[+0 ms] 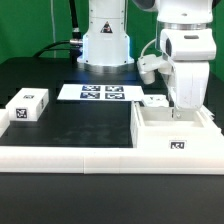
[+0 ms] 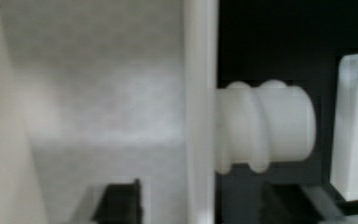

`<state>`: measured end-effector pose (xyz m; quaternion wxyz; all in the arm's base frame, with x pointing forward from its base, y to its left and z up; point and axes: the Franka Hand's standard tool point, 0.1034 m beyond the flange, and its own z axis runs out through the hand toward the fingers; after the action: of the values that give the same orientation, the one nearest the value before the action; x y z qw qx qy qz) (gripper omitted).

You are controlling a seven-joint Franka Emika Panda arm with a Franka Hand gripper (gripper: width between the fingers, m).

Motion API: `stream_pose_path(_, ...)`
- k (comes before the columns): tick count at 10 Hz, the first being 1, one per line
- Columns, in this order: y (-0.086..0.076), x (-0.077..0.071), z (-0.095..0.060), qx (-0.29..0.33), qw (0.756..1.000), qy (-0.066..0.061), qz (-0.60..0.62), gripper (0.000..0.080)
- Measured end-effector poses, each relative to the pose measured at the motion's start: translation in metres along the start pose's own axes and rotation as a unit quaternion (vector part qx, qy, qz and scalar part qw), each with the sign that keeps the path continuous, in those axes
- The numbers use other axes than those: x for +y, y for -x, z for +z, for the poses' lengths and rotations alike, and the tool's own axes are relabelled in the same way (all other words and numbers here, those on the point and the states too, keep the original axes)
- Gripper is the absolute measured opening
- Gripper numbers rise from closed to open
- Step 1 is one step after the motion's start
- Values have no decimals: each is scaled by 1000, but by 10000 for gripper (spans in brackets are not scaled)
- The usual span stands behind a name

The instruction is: Assemble cabinet

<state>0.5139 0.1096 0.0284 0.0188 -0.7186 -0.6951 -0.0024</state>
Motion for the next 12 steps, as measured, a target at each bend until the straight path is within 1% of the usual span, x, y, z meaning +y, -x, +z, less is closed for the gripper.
stream_pose_path(1,0,0,0,0,1000,0,0,432)
stream_pose_path(2,0,0,0,0,1000,0,0,608)
stream_pose_path(3,0,0,0,0,1000,0,0,608)
stream_pose_path(4,1,0,0,0,1000,0,0,760)
stream_pose_path(5,1,0,0,0,1000,0,1,787)
stream_pose_path(8,1,0,0,0,1000,0,1,797)
stream_pose_path(9,1,-2,-4,-1,1000,2,1,797)
stream_pose_path(11,2,-8,-19,-5,1000,6,1,797)
stream_pose_path(12,1,-11,-28,-7,1000,9,4,797)
